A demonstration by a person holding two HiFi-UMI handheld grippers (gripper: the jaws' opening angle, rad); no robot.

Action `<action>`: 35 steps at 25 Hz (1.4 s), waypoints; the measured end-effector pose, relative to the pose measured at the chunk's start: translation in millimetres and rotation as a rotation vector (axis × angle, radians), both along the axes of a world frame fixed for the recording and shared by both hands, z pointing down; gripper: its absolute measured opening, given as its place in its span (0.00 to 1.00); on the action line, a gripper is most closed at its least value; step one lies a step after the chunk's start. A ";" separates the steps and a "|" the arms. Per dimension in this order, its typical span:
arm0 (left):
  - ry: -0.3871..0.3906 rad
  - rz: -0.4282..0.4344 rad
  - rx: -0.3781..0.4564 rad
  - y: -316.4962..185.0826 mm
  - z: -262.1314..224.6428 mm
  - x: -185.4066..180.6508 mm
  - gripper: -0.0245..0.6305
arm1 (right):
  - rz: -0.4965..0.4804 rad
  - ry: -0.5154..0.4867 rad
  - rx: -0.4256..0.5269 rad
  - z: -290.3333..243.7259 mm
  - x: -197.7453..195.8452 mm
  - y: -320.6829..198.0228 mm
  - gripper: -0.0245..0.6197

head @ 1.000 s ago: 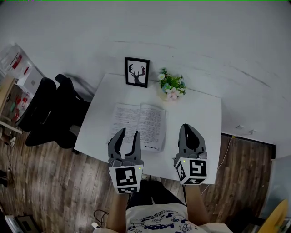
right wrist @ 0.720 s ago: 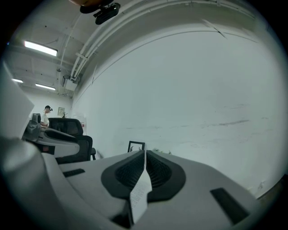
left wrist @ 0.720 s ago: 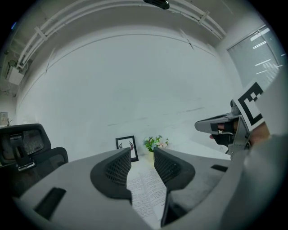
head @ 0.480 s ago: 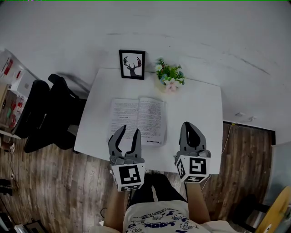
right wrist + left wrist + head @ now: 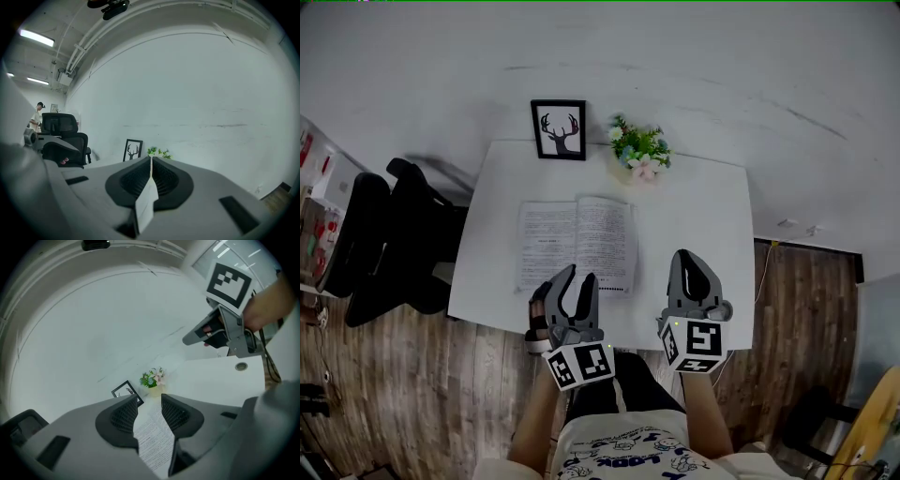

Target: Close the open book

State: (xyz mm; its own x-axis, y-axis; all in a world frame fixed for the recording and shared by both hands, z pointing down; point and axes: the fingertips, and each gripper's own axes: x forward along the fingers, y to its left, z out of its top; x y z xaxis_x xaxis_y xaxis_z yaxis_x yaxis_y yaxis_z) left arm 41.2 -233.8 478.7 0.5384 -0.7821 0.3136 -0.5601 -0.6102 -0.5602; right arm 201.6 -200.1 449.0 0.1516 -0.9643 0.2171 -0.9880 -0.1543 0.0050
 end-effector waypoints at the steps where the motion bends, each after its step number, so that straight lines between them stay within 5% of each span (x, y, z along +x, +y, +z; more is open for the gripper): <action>1: -0.021 0.009 0.002 1.1 5.0 1.0 0.28 | 0.002 0.001 -0.002 0.5 0.1 0.3 0.09; 35: -0.511 0.325 -0.013 46.6 146.9 26.5 0.34 | 0.083 -0.007 -0.039 15.7 16.7 23.9 0.09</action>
State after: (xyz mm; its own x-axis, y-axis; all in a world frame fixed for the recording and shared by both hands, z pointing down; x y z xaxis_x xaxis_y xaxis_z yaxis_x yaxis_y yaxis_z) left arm 67.8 -187.2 625.5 0.5279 -0.5970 0.6041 -0.0059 -0.7139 -0.7003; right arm 218.3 -176.2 464.7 0.2291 -0.9392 0.2556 -0.9719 -0.2355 0.0057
